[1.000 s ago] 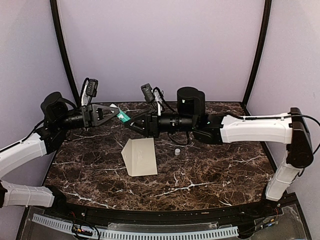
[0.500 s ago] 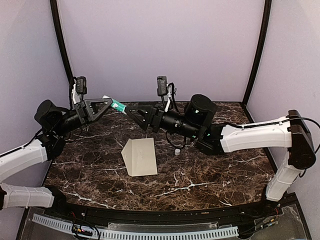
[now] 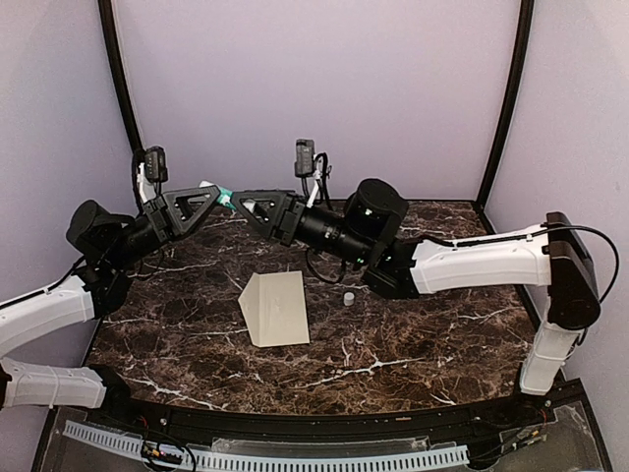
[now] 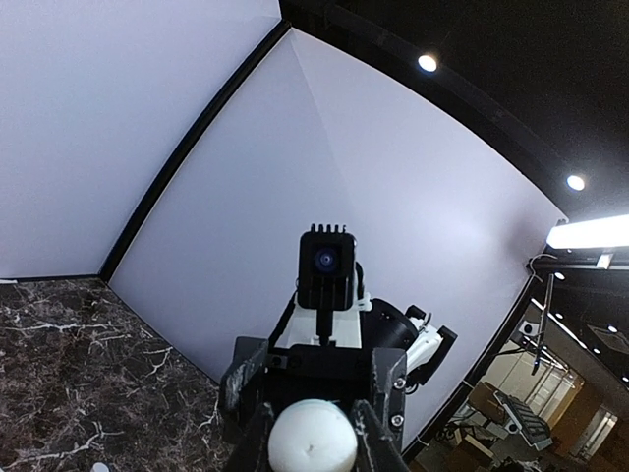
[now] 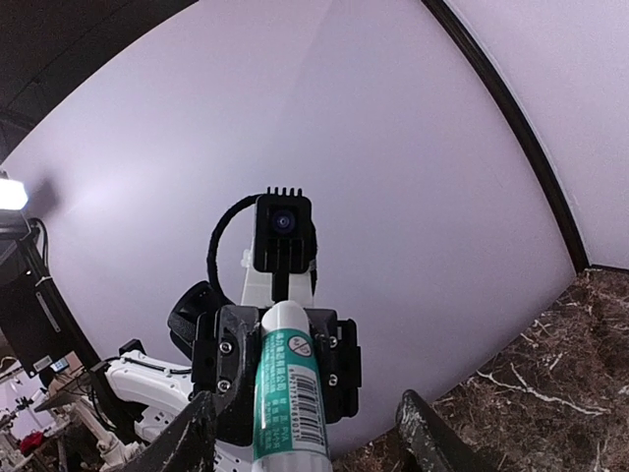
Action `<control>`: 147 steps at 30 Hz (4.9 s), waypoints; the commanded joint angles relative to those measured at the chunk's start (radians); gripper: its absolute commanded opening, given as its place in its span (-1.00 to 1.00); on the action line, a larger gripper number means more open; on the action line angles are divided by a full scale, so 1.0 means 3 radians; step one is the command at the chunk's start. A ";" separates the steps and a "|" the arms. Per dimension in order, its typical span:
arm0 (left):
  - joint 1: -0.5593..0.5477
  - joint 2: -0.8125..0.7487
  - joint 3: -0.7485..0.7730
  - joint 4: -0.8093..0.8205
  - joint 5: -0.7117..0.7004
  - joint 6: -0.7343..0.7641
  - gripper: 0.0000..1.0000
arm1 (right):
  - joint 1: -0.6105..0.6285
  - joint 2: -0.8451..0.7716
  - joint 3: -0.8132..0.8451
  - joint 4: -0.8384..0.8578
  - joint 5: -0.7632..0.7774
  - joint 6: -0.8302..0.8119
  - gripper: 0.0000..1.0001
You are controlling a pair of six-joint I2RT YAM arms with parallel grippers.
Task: Place the letter into the envelope and seal it
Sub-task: Unscrew the solid glue, then paint the envelope at the center of the board.
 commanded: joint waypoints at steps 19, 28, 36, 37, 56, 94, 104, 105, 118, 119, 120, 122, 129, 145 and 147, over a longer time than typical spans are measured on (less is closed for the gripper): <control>-0.0108 0.0085 0.0044 0.0129 -0.0069 0.0145 -1.00 | 0.0032 0.0181 0.0286 0.0125 -0.0183 0.0199 -0.38; -0.0113 0.0074 0.0040 0.0139 -0.0095 0.0169 -1.00 | 0.0028 0.0216 0.0304 0.0103 -0.0213 0.0231 -0.48; -0.0113 0.0069 0.0031 0.0131 -0.0101 0.0177 -1.00 | 0.0028 0.0218 0.0299 0.0057 -0.0195 0.0229 -0.42; -0.0113 0.0061 0.0031 0.0128 -0.0103 0.0180 -1.00 | 0.0027 0.0209 0.0287 0.0069 -0.0193 0.0228 -0.46; -0.0109 -0.0210 -0.0002 -0.0684 -0.0412 0.0473 0.47 | 0.0011 -0.0144 -0.0048 -0.0074 0.0168 -0.0069 -0.79; 0.0219 0.1474 -0.0234 -0.2389 -0.0640 0.0832 0.35 | -0.0364 -0.0518 -0.0515 -0.2168 0.0712 -0.0449 -0.78; 0.0219 0.1862 -0.0096 -0.2174 -0.0553 0.0806 -0.09 | -0.0394 -0.0413 -0.0522 -0.2179 0.0607 -0.0428 -0.78; 0.0219 0.1909 -0.0076 -0.2163 -0.0539 0.0809 -0.13 | -0.0397 -0.0396 -0.0520 -0.2178 0.0602 -0.0423 -0.78; 0.0219 0.2173 0.0313 -0.2437 -0.0473 0.0996 -0.88 | -0.0397 -0.0354 -0.0554 -0.2313 0.0512 -0.0443 -0.81; 0.0219 0.2179 0.0353 -0.2581 -0.0476 0.1086 -0.97 | -0.0394 -0.0371 -0.0581 -0.2344 0.0498 -0.0456 -0.81; 0.0219 0.2192 0.0446 -0.2662 -0.0470 0.1196 -0.99 | -0.0394 -0.0385 -0.0609 -0.2362 0.0483 -0.0466 -0.81; 0.0219 0.2220 0.0579 -0.2898 -0.0442 0.1373 -1.00 | -0.0393 -0.0410 -0.0676 -0.2375 0.0418 -0.0491 -0.80; 0.0212 0.2436 0.0966 -0.3735 -0.0123 0.2036 -1.00 | -0.0393 -0.0398 -0.0797 -0.2479 0.0155 -0.0526 -0.80; -0.0151 0.2496 0.1152 -0.4291 -0.0486 0.2807 -1.00 | -0.0327 0.0102 -0.0578 -0.2813 0.0137 -0.0451 -0.79; -0.0154 0.2490 0.1160 -0.4291 -0.0516 0.2804 -1.00 | -0.0292 0.0164 -0.0518 -0.2942 0.0173 -0.0471 -0.80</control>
